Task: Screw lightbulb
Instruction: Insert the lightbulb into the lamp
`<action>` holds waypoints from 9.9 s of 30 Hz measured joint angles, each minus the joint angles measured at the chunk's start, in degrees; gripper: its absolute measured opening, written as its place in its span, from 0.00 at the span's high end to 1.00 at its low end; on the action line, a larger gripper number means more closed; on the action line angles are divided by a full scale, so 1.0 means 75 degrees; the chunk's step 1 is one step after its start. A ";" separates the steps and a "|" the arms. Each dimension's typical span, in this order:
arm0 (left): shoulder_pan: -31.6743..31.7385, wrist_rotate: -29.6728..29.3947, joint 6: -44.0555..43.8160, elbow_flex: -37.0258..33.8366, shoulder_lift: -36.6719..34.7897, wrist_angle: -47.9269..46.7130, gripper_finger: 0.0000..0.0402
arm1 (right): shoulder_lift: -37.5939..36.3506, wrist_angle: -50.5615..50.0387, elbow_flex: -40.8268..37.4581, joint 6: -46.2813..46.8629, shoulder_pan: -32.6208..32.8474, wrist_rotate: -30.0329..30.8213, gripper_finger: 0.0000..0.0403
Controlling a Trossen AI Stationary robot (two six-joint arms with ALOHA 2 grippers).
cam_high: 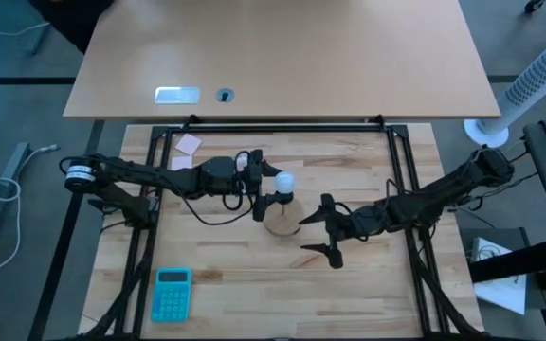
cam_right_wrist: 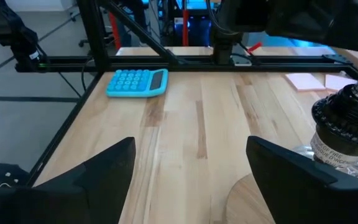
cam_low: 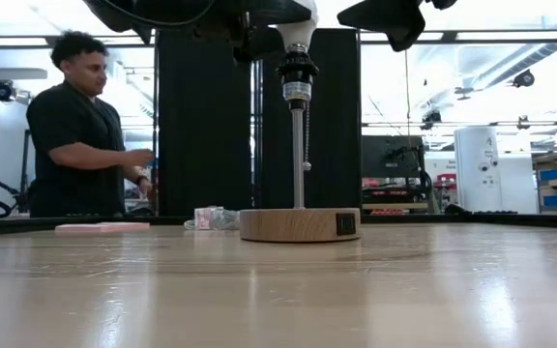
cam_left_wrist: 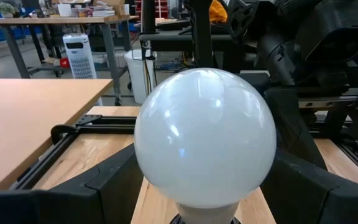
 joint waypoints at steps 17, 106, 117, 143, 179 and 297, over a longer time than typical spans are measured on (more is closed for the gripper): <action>-0.0026 0.0143 0.0424 -0.0044 0.0008 -0.0011 0.31 | -0.0285 0.1607 0.0337 -0.1265 -0.0948 0.1074 0.26; -0.0038 0.0125 0.0281 -0.0044 0.0017 -0.0195 0.37 | 0.1811 -0.3614 0.5269 -0.1281 -0.3075 -0.1649 0.80; -0.0038 0.0126 0.0249 -0.0044 0.0017 -0.0207 0.37 | 0.1892 -0.3640 0.5263 -0.1068 -0.3083 -0.1913 0.94; -0.0038 0.0128 0.0375 -0.0047 0.0017 -0.0236 0.37 | 0.1978 -0.4226 0.5251 -0.0928 -0.3075 -0.1923 0.95; -0.0038 0.0131 0.0421 -0.0064 0.0009 -0.0342 0.39 | 0.1961 -0.4186 0.5237 -0.1243 -0.3075 -0.1928 0.95; -0.0087 0.0314 -0.0071 -0.0038 0.0268 -0.0231 0.51 | 0.1612 -0.5106 0.5240 -0.1106 -0.2990 -0.1703 0.95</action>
